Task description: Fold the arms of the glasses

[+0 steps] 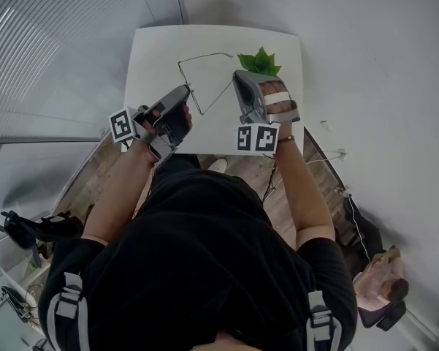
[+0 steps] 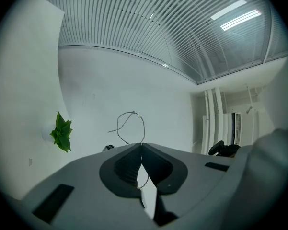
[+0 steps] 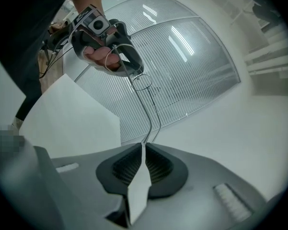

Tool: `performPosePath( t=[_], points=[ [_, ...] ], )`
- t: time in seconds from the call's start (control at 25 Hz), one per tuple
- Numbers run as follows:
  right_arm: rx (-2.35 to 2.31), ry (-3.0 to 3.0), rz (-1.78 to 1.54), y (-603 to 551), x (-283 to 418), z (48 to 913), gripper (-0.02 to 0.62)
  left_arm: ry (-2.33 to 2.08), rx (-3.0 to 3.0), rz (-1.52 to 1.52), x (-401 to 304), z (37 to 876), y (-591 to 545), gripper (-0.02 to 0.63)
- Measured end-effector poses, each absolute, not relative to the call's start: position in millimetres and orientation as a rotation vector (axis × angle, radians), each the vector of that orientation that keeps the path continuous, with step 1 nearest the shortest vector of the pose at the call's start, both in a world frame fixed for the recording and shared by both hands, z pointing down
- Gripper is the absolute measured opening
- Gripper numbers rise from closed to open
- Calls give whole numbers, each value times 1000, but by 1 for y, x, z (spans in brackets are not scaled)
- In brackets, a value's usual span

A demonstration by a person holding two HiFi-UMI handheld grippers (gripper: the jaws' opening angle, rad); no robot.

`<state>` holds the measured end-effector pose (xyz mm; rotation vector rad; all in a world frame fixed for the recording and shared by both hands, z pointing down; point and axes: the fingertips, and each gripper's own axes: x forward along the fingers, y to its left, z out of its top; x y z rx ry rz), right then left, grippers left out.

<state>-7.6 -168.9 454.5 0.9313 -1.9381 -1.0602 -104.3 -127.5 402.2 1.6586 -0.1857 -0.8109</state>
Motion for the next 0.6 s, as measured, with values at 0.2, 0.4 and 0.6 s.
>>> performPosePath(
  t=[0.2,0.4,0.6],
  points=[
    [894,-1936,-1095,-171,-17,453,35,-170,1657,-815,-102,398,-129,11],
    [884,-1939,-1106,-175,-22,451,35,-163,1661,-822,-103,394,-130,11],
    [869,-1941,-1124,-178,-27,449,35,-157,1663,-823,-102,392,-130,11]
  ],
)
